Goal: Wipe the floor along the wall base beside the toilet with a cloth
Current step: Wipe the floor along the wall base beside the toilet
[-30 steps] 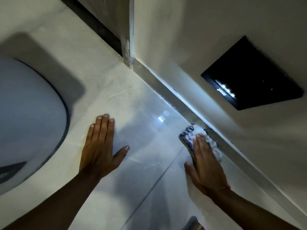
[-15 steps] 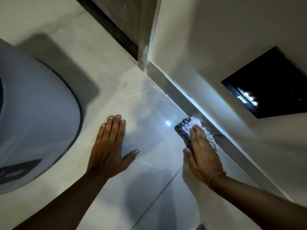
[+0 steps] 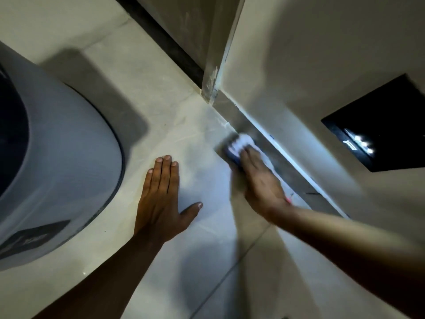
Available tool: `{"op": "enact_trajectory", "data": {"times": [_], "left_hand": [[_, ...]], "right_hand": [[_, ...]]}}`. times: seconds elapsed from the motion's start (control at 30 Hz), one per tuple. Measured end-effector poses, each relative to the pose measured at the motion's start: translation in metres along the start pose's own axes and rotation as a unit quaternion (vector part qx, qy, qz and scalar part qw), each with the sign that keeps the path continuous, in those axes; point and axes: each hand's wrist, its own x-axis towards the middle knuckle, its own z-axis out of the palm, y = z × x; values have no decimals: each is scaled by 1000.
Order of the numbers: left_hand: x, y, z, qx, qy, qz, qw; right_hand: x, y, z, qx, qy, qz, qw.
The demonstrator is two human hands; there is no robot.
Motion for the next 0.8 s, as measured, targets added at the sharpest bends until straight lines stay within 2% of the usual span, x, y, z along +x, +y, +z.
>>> {"op": "enact_trajectory", "data": {"times": [0.07,0.13,0.27,0.33,0.5,0.6,0.73,0.8], "left_hand": [[1,2,1,7,0,-6,1000],[1,4,1,9,-4,-8,1000],[0,2,-4,-11,-10,-14,1000],[0,2,-4,-16,-11,-20,1000],[4,2,4,6,-3,-21,1000],[5,3,6,19,-7,-27,999],[5,4,6,40,-6,-25,999],[2,4,7,27,11,-10,1000]], "right_hand": [[63,-43,1,34,9,-15,999],[82,-63,7,52,25,6,998],[-13,-12,18,20,19,42,999],[-22,-4,14,15,22,59,998],[112,-92,9,47,29,-4,998],[151,-120,11,23,0,-38,999],[113,-98,5,35,21,-57,998],[54,-63,7,60,31,-15,998]]}}
